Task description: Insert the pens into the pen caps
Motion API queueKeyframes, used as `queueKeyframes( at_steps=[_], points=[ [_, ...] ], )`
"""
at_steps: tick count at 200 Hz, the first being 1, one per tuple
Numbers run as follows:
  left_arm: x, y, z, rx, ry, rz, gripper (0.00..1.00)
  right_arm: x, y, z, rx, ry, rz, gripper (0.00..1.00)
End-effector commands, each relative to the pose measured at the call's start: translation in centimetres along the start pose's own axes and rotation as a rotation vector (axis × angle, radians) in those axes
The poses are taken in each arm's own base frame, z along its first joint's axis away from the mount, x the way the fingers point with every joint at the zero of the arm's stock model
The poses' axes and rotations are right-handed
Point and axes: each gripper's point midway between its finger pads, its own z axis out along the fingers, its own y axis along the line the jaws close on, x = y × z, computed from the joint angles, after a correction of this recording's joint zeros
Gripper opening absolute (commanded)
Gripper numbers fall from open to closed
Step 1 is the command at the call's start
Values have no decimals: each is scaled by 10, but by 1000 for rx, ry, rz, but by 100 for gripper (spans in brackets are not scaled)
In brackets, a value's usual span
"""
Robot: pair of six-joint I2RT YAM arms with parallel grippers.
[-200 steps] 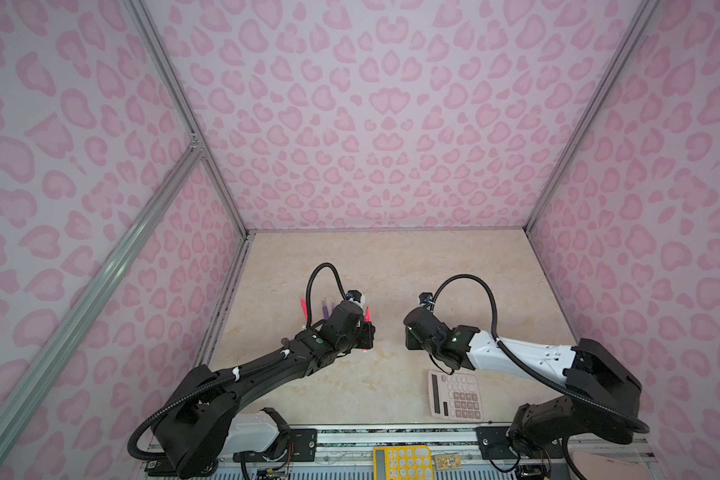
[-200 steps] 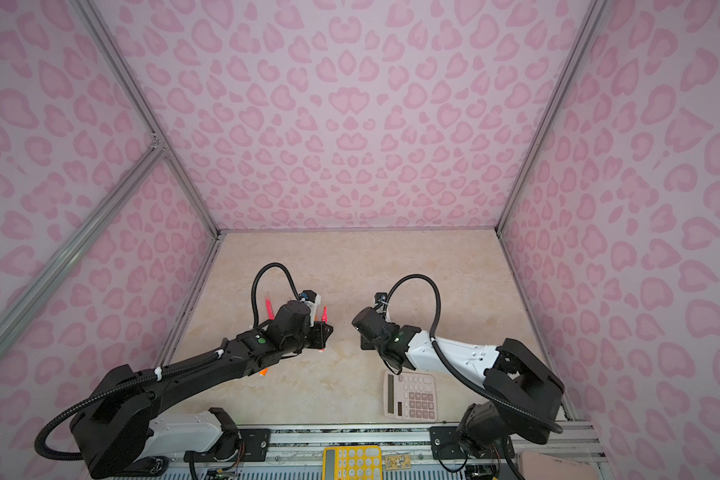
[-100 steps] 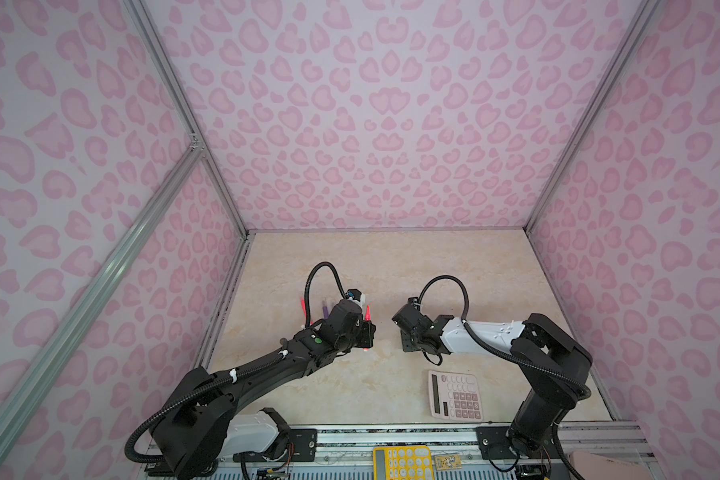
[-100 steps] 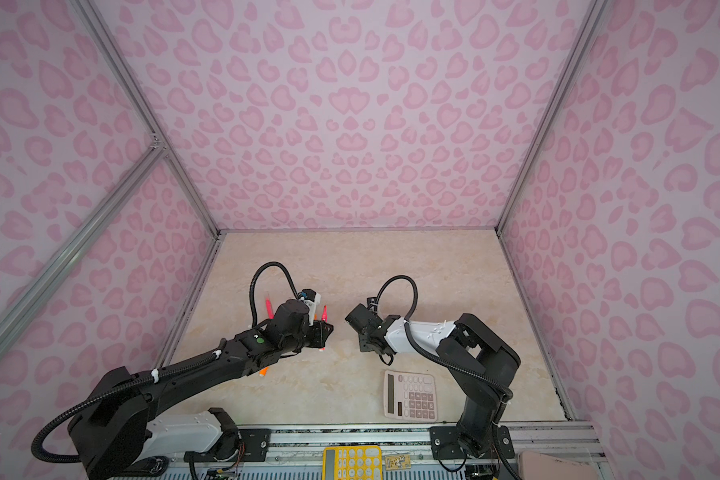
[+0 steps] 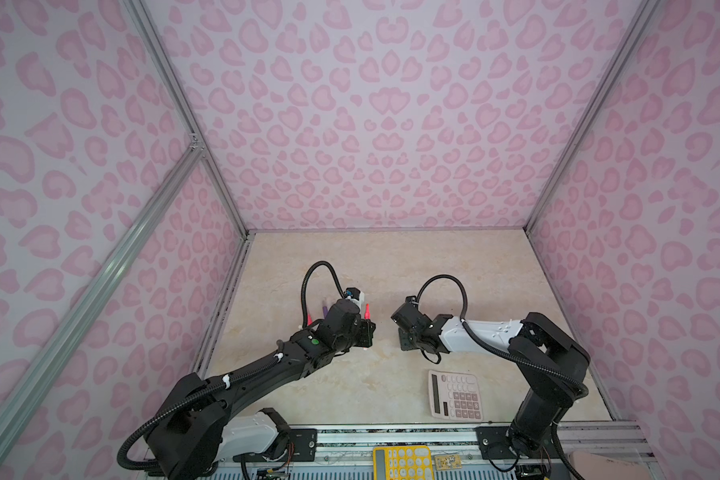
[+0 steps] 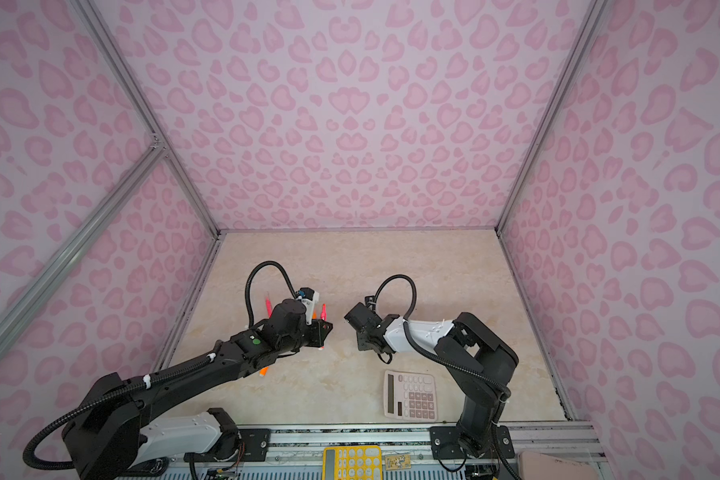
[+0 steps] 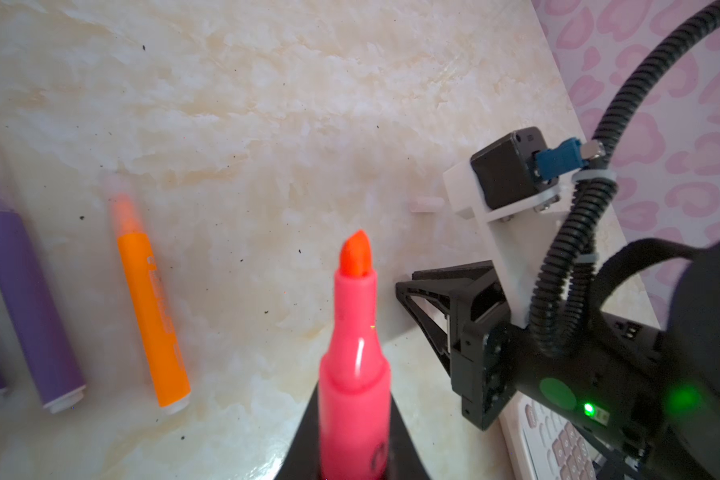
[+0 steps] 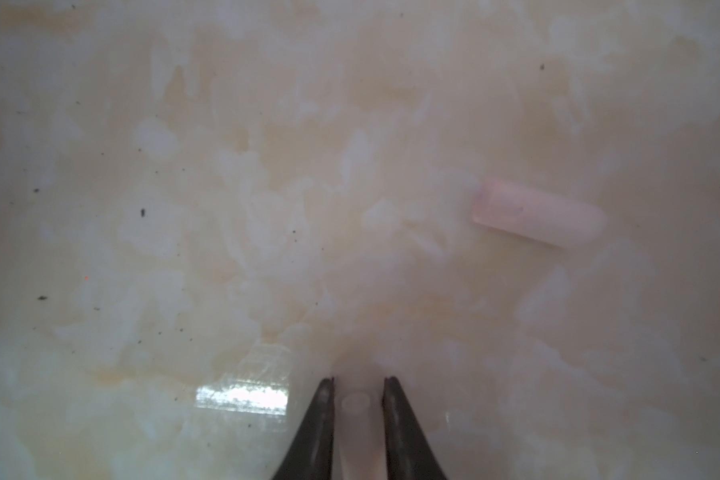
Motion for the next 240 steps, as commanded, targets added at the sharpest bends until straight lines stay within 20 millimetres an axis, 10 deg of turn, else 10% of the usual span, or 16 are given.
queueKeyframes(
  at_steps=[1, 83, 169, 240],
  points=[
    [-3, -3, -3, 12, -10, 11, 3, 14, -9, 1, 25, 44, -9, 24],
    [-3, -13, -6, 79, -21, 26, 3, 4, -6, -6, -4, 12, 24, 8],
    [-10, -67, -43, 416, -131, 152, 3, -142, 21, -160, -428, -504, 295, 0],
    [0, -109, -74, 624, -155, 275, 3, -153, 39, -220, -802, -695, 382, 0]
  ],
)
